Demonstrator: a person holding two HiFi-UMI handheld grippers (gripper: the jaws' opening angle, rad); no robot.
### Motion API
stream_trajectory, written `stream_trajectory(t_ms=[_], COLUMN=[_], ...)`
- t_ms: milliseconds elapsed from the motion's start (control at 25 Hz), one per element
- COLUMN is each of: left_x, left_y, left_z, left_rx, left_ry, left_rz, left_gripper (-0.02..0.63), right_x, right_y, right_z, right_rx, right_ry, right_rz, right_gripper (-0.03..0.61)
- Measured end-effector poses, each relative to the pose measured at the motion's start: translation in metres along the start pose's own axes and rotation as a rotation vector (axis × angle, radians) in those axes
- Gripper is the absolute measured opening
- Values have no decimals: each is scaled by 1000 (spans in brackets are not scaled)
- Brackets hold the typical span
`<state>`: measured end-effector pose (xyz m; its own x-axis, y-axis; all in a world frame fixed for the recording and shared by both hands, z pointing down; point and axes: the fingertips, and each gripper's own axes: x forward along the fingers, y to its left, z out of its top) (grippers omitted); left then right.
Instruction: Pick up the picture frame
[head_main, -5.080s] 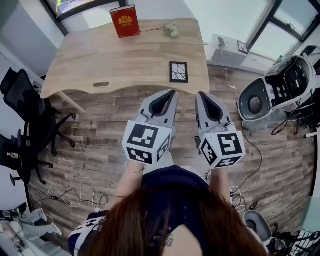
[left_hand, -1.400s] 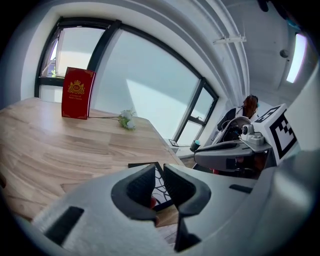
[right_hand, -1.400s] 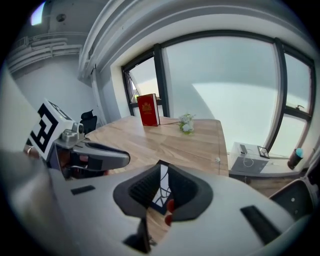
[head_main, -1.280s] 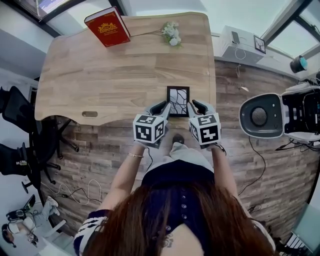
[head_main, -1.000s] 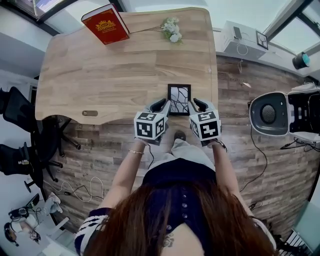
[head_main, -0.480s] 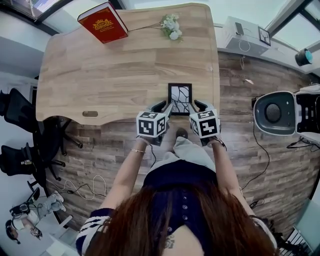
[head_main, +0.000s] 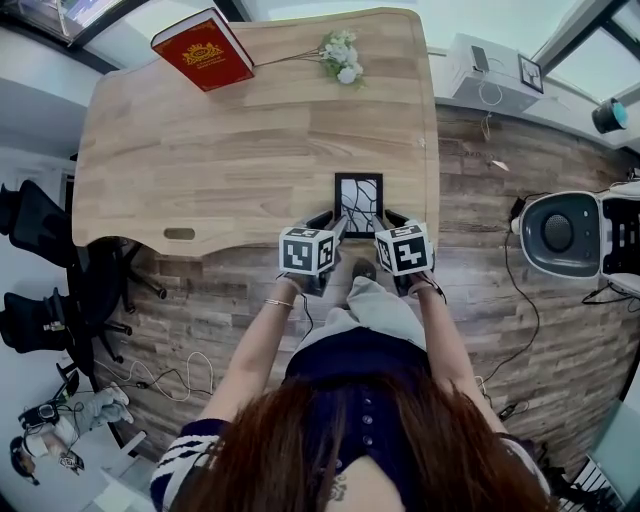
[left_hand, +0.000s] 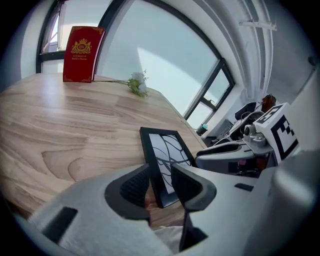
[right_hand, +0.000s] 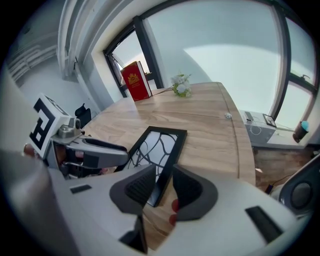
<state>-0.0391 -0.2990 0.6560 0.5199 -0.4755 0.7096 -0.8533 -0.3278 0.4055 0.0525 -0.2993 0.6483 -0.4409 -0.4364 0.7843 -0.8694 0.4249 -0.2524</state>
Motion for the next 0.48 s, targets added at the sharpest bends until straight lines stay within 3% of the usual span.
stream_trajectory(t_ms=[480], left_x=[10], left_y=[5], left_z=[-5], left_rx=[3], left_ry=[23], left_rz=[13], left_gripper=[130], right_x=[14], right_y=[-3], right_z=[-4], right_rx=[25], right_ry=[31], right_rz=[9], right_gripper=[98])
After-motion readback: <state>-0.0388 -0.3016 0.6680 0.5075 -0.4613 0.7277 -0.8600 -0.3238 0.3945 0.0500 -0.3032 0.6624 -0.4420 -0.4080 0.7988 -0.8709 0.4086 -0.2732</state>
